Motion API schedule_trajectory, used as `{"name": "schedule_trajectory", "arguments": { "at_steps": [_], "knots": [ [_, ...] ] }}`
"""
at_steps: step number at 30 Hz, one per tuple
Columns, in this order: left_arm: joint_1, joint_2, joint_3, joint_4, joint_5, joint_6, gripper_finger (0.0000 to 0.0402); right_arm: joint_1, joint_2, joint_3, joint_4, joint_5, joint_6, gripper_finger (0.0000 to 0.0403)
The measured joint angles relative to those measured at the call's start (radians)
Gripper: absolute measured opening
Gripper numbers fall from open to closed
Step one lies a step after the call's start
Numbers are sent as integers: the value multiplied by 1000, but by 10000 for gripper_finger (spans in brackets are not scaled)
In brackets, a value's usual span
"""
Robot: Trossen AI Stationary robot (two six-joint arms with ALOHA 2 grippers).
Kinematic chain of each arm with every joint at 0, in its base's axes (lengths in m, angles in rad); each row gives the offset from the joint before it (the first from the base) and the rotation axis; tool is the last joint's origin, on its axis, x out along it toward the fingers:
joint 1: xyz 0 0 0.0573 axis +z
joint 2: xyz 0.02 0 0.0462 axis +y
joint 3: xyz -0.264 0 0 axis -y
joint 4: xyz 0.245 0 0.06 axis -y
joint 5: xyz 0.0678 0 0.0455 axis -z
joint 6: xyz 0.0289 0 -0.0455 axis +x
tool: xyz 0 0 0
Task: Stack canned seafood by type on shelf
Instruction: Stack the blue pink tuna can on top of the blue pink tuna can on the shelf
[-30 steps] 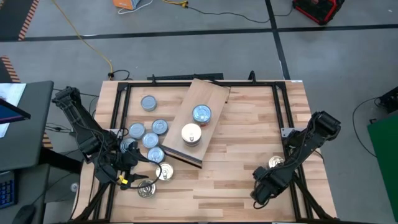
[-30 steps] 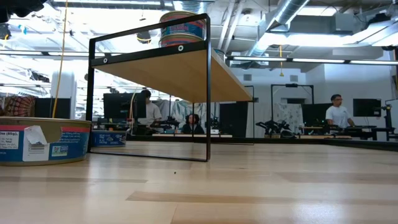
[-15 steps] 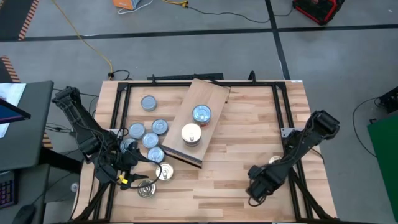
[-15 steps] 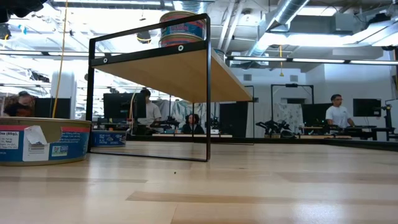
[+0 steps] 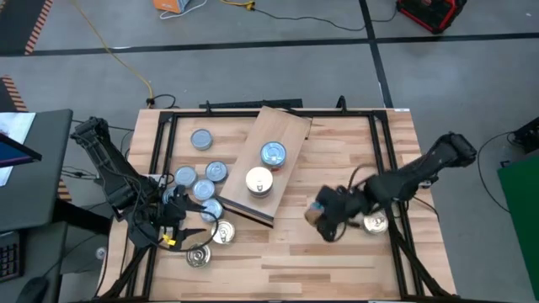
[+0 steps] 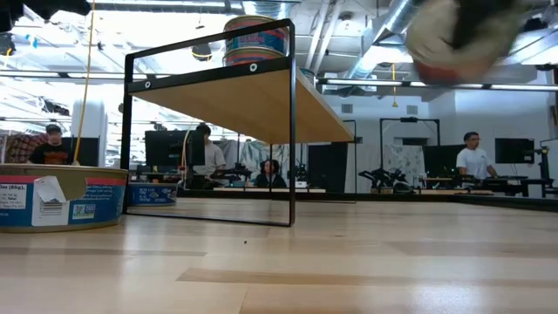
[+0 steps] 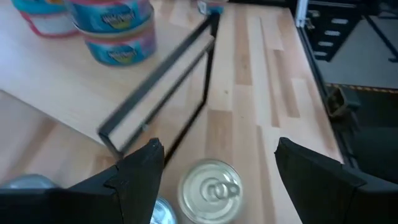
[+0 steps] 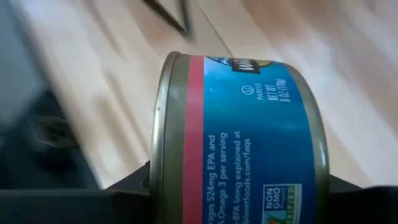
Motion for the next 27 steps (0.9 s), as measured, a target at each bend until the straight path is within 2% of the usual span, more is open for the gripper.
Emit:
{"name": "schedule_trajectory", "arguments": {
  "at_steps": [3, 7, 14, 20, 27],
  "knots": [
    [0, 0, 0, 6, -36, 35, 297, -91, -48, 0, 93, -62, -117, 202],
    [0, 0, 0, 18, -42, 51, 297, -231, -87, 0, 176, -214, -205, 203],
    [0, 0, 0, 61, -28, 52, 297, -453, -77, 0, 374, -498, -151, 215],
    [0, 0, 0, 127, -46, 125, 297, -522, -73, 0, 470, -568, -153, 205],
    [14, 0, 1, 272, -150, 357, 297, -532, -43, 1, 661, -571, -103, 225]
  ]
}}
